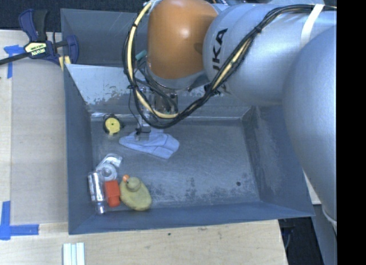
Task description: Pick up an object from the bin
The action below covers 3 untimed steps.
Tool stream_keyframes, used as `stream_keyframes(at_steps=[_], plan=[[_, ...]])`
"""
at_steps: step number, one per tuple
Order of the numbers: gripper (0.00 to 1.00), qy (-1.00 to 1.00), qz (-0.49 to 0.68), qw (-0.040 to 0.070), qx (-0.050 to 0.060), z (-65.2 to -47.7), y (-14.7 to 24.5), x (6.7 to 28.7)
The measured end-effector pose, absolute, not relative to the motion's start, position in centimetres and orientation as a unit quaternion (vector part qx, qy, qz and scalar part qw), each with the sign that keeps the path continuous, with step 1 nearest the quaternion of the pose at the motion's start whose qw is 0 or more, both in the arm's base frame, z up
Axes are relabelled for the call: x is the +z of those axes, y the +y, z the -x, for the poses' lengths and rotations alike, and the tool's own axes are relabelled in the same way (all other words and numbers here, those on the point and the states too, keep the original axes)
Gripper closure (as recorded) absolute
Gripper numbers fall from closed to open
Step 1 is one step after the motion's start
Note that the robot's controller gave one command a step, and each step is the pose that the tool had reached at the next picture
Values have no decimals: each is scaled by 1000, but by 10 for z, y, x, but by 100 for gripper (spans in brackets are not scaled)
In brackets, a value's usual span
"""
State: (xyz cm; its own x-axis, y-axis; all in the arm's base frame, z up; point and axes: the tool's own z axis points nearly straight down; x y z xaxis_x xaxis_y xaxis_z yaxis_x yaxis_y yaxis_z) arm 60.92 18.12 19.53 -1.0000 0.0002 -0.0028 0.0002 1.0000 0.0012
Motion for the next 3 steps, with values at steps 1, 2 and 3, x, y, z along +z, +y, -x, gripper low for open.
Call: stream_keyframes(at_steps=[1,2,3], plan=[[0,998,59,1,0,-610,174,127],[100,998,-61,2,1,-602,167,79],[100,998,-62,2,1,-603,167,79]])
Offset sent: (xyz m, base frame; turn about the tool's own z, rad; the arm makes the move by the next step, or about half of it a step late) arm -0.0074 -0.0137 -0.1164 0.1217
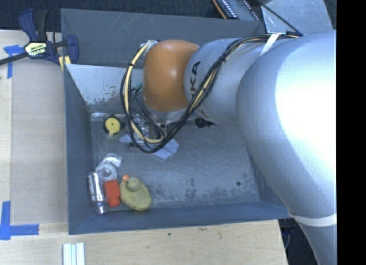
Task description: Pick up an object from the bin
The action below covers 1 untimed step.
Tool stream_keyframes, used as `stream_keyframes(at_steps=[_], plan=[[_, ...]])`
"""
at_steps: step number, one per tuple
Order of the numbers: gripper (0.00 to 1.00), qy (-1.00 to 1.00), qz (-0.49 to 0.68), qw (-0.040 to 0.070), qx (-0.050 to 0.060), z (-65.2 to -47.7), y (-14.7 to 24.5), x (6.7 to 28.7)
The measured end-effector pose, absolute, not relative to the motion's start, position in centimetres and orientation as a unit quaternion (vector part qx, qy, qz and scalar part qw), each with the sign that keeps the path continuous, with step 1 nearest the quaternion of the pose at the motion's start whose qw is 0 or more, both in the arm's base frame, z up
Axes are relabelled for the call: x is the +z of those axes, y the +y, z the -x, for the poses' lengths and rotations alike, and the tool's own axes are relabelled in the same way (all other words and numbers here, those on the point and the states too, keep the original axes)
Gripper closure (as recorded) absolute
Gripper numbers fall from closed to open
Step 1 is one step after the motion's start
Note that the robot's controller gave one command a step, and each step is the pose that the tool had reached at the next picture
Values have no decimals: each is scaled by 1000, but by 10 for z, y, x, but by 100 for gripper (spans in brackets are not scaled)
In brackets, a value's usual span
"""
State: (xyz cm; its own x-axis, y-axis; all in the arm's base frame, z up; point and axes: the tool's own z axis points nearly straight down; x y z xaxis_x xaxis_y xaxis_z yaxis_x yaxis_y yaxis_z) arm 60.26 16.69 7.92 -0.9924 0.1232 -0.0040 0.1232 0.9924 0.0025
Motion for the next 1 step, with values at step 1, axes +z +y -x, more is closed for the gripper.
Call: stream_keyframes(at_steps=[1], plan=[[100,998,-62,2,1,-603,167,79]])
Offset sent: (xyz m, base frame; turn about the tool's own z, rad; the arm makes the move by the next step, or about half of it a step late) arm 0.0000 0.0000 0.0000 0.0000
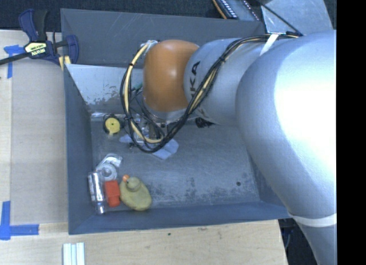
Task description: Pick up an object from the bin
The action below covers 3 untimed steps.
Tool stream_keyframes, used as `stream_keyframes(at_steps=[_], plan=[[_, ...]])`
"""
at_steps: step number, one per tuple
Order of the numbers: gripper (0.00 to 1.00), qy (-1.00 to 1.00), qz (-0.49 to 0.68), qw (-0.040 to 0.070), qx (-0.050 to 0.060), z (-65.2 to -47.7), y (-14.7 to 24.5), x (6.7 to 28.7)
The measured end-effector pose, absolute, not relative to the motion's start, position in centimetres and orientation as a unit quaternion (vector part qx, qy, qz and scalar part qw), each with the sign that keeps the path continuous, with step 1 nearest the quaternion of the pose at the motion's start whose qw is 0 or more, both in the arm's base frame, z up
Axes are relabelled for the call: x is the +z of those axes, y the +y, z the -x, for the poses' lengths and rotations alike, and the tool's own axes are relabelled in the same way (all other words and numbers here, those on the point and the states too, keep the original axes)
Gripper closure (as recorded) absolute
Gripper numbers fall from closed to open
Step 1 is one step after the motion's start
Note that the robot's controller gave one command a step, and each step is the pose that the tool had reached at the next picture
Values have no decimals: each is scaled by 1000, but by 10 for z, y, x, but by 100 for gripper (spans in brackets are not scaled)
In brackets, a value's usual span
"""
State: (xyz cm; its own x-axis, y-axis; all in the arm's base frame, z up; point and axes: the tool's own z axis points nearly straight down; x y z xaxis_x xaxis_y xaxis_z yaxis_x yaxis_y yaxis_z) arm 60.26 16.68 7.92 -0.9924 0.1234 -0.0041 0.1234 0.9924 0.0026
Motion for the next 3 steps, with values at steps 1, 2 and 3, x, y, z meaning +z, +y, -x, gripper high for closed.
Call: stream_keyframes(at_steps=[1,2,3], plan=[[100,998,-62,2,1,-603,167,79],[100,998,-62,2,1,-603,167,79],[100,998,-62,2,1,-603,167,79]])
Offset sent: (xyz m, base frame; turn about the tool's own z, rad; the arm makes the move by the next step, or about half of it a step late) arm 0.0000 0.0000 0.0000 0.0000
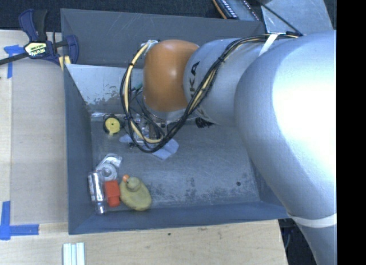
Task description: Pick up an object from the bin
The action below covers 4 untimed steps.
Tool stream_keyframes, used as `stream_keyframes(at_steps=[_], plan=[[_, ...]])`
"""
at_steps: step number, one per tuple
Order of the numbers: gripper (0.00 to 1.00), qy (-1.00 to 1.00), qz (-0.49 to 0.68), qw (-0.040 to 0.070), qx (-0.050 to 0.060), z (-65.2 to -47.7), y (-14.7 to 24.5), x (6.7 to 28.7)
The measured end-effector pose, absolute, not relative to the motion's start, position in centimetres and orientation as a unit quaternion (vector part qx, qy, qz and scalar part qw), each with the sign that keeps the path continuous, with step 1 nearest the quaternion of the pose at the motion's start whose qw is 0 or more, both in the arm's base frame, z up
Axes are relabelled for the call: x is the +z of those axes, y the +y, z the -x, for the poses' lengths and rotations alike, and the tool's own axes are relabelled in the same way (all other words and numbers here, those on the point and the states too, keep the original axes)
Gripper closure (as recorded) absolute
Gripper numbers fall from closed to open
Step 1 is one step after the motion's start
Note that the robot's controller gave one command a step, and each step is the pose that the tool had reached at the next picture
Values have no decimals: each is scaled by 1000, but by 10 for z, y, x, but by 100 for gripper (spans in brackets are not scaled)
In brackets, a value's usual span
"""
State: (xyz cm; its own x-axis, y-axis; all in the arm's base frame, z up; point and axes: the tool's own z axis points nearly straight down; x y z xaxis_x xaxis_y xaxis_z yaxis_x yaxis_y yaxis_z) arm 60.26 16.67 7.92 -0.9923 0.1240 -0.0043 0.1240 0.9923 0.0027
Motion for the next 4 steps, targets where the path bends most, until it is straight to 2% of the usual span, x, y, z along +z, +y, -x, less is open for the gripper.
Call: stream_keyframes(at_steps=[4], plan=[[100,998,-62,2,1,-603,167,79]])
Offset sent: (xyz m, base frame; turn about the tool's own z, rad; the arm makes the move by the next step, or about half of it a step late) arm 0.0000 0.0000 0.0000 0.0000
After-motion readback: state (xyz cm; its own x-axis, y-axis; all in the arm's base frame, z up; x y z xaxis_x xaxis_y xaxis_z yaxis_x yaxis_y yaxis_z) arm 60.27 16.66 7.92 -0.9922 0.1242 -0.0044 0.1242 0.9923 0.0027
